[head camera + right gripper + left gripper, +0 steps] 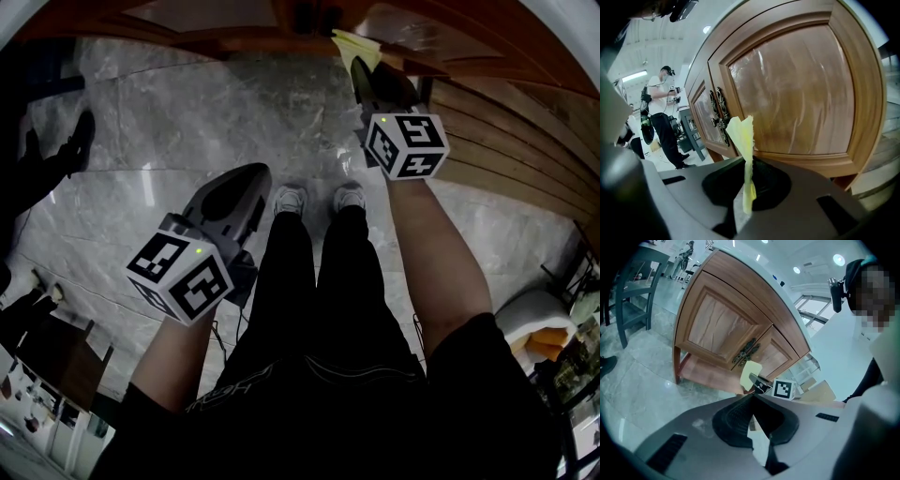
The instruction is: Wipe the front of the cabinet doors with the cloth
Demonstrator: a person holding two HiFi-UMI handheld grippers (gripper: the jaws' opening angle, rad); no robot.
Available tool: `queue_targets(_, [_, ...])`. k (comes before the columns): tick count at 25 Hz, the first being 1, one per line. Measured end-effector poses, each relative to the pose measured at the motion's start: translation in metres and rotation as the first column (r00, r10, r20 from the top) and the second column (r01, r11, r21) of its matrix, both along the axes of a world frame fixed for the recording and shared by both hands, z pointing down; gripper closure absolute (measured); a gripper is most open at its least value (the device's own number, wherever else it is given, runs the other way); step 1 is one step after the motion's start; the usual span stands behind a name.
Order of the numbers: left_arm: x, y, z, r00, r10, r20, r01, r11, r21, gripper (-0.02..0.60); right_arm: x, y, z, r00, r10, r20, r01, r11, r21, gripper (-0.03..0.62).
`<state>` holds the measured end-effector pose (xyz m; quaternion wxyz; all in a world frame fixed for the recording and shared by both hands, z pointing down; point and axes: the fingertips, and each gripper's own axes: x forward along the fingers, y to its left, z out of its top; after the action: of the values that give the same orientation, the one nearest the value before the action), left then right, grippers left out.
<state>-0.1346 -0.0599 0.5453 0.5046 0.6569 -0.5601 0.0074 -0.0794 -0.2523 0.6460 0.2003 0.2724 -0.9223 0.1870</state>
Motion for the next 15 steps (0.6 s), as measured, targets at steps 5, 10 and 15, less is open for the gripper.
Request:
queue_targets(5, [0.008,-0.009,-0.002,1.0,0.002,0.014,-0.002,1.0,0.003,0.575,0.025,-0.013,-0.003,0.999,0.041,0.005,-0.041,0.999,0.007,0.553])
queue_targets(10, [0.031,-0.019,-0.004,1.0,0.024,0.014,-0.024,1.0,0.003,0.575,0.056,-0.026,-0.008,0.998,0.07,0.0,-0.07,0.997,0.015,0.553])
queue_targets(15, [0.062,-0.034,-0.009,0.999,0.051,-0.001,-0.051,0.999,0.015,0.575,0.093,-0.04,-0.013,0.995,0.1,-0.017,-0.099,0.995,0.028,0.553])
